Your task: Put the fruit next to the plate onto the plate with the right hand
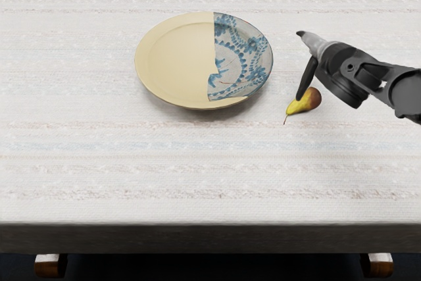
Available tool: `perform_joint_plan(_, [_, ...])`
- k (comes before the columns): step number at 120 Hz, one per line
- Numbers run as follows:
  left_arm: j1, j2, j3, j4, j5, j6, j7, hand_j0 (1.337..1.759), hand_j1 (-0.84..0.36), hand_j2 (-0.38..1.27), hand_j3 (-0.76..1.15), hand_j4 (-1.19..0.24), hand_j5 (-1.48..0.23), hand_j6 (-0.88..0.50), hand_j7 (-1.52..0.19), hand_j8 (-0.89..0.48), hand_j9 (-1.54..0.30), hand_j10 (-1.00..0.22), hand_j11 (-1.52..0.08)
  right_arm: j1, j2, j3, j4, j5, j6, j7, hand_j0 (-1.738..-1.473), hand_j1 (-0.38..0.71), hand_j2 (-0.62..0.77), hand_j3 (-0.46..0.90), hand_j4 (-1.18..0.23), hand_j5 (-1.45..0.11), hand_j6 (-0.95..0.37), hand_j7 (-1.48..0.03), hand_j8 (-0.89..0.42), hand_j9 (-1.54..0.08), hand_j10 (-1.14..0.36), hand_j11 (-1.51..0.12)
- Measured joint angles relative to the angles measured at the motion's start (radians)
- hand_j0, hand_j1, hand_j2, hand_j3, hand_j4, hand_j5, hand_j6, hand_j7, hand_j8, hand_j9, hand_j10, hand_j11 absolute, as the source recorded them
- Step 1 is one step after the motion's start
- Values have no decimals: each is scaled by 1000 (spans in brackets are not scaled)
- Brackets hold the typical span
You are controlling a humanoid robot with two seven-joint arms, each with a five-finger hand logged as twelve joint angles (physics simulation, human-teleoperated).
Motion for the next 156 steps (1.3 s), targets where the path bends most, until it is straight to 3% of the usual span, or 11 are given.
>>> perform_joint_plan(38, [0,0,0,0,0,0,0,1658,324,4,0,-20,-27,-20,-27,-20,-27,-20,-27,10,65,-236,-1,-47,-133,0,-1658,-349,2,0,-2,0,-4,0,-3,0,-2,0])
perform_joint_plan(76, [0,0,0,0,0,0,0,1658,324,4,0,-20,-27,-20,-27,-20,-27,-20,-27,-10,65,-279,-25,-51,-220,-1,-1658,-312,-5,0,-33,-41,-35,-41,-34,-41,-33,-41])
perform_joint_plan(156, [0,0,0,0,0,0,0,1658,324,4,0,-20,-26,-20,-26,-20,-27,-20,-27,-35,74,-272,-34,-34,-179,0,-1657,130,-85,0,-403,-531,-407,-526,-403,-531,-402,-531])
